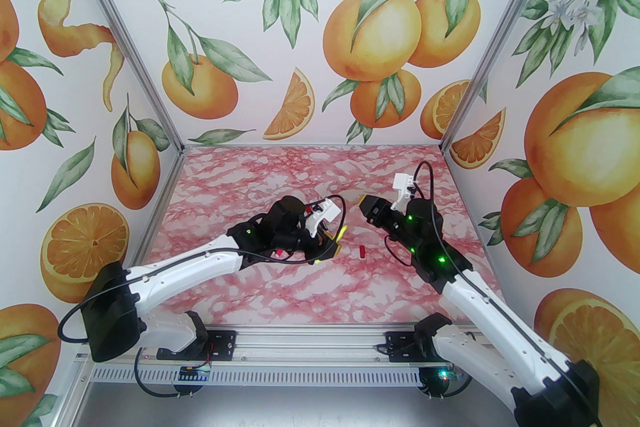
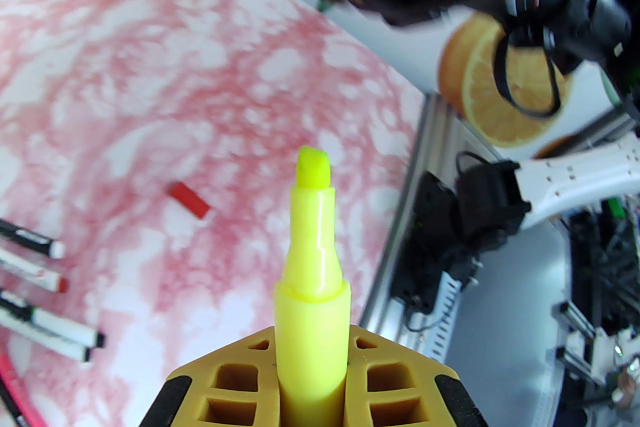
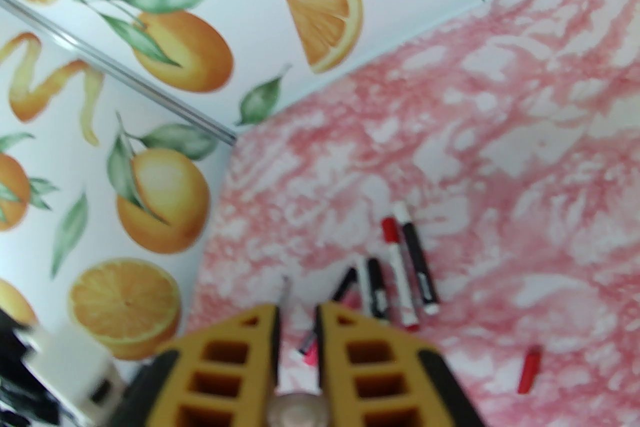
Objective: Open the pen caps
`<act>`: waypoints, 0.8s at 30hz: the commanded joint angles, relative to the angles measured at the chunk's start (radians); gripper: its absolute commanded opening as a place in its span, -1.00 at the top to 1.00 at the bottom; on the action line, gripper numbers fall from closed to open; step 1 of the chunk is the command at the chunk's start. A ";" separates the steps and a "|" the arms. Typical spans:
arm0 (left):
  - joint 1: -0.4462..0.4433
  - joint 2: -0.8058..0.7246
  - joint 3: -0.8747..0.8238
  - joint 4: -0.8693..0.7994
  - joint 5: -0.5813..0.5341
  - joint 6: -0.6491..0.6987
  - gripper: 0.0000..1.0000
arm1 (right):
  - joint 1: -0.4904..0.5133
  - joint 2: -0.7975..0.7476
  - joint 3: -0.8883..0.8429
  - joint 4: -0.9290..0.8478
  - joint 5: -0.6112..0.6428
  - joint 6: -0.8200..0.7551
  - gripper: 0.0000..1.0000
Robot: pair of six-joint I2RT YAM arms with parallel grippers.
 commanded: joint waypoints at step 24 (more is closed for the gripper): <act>0.036 -0.166 -0.082 -0.132 -0.312 -0.027 0.93 | -0.006 0.248 -0.216 -0.070 0.226 -0.180 0.65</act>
